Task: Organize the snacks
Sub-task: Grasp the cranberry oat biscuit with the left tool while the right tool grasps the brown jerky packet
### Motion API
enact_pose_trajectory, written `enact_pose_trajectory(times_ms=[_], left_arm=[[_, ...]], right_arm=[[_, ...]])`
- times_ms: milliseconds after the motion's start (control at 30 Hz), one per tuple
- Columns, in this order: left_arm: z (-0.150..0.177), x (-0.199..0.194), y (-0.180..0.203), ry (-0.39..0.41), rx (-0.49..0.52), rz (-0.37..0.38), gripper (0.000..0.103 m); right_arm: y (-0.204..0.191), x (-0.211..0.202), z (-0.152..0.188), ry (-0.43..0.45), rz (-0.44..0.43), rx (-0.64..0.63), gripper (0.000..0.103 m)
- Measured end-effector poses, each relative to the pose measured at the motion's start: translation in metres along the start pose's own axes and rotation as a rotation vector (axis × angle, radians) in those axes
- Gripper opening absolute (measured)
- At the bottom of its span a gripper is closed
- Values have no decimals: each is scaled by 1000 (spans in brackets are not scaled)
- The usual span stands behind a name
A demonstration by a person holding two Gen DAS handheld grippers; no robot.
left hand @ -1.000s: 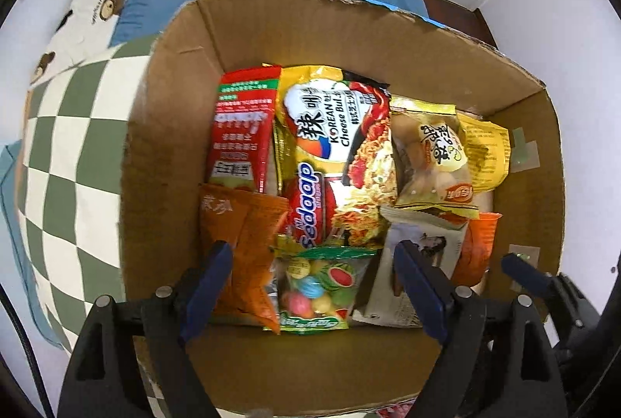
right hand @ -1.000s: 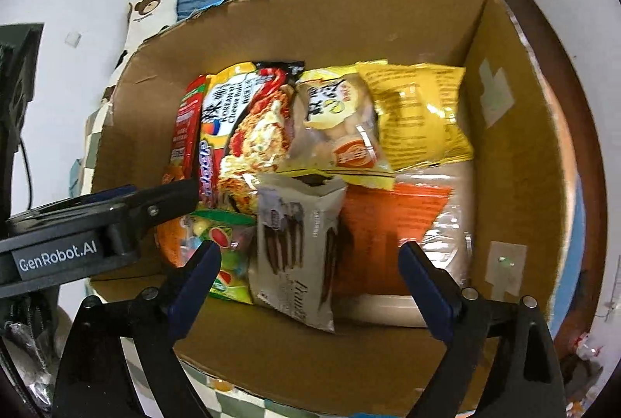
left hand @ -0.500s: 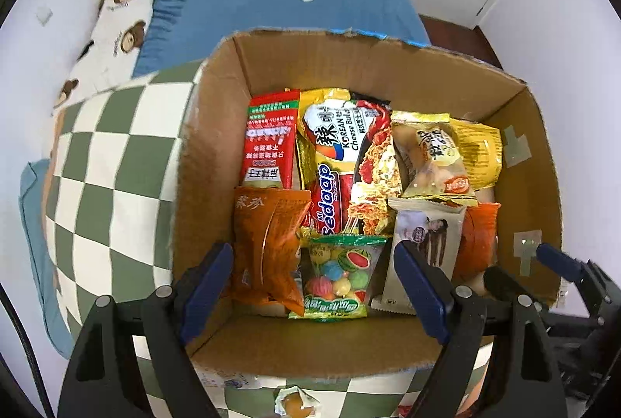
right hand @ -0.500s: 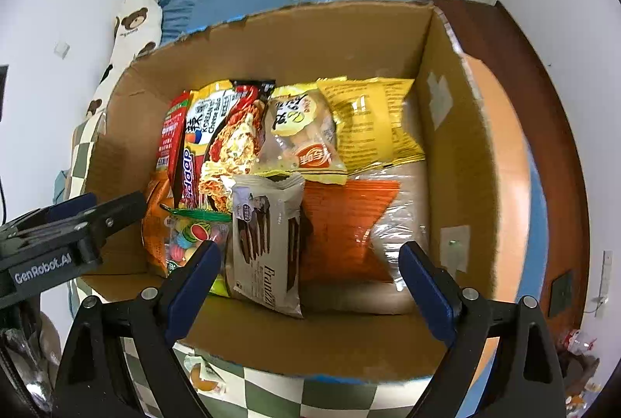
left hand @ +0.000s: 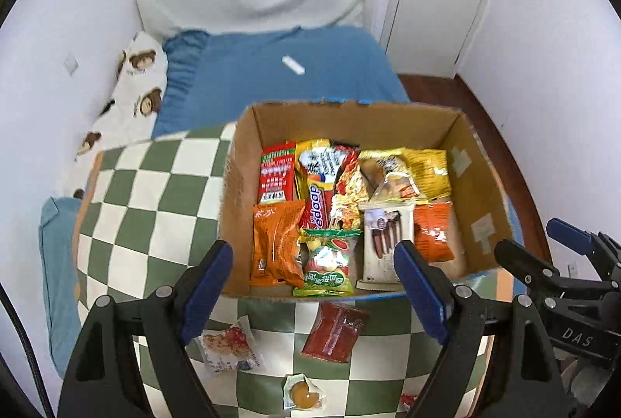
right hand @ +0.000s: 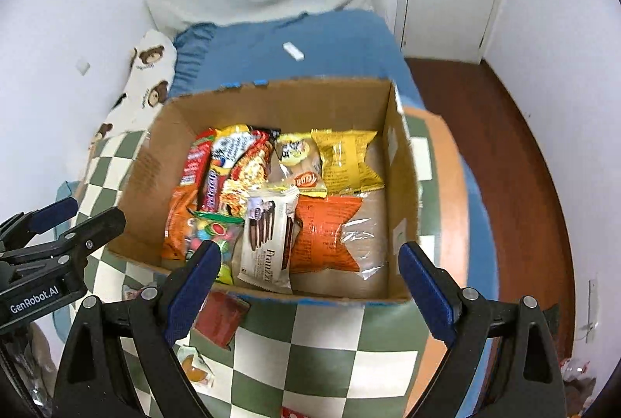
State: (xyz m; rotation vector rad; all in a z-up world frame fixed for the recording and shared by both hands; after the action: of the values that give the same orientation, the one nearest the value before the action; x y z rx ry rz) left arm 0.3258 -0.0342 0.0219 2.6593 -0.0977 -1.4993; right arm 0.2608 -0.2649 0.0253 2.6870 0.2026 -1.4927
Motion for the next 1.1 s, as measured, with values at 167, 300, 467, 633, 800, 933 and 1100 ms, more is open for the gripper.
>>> enact_pose_trajectory(times_ms=[167,300,467,633,800,933,1100], left_arm=[[14,-32,3,46,3,30,85],[25,-52,-1,61,-17,56,85],[46,-54,-32,40,-73,30,100],[78,-18,-84,-57,-129,-75,100],[110,42,-128,-195,-170,-182,100],[123,81,-132,-270,-104,-195,100],[133,110,-103,-291,271,-252,100]], right_arm=[[-2,-39,11,71,-4,11,95],[-5,-65,23,109,-64,39,95],[-20,-57,44,82,-140,48,87],[-48,4,80,-69,-241,88,68],[-70,88,103,-203,-239,181,70],[-84,136,112,-259,-217,226,70],[-106,173,112,-310,-179,202,73]])
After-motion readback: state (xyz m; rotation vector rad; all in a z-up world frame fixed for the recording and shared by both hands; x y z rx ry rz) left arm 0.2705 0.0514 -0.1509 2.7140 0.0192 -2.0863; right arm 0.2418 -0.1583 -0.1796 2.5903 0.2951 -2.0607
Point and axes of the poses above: each gripper's, at about its wrist camera, not at the fingertips, and x roughly the way its jaws point, y to its right, z to its underside, the point moved 1 cm from there along x, roughly the way its jaws point, and after that the axes turned 6 degrees about -x, right-handed, at the moved point
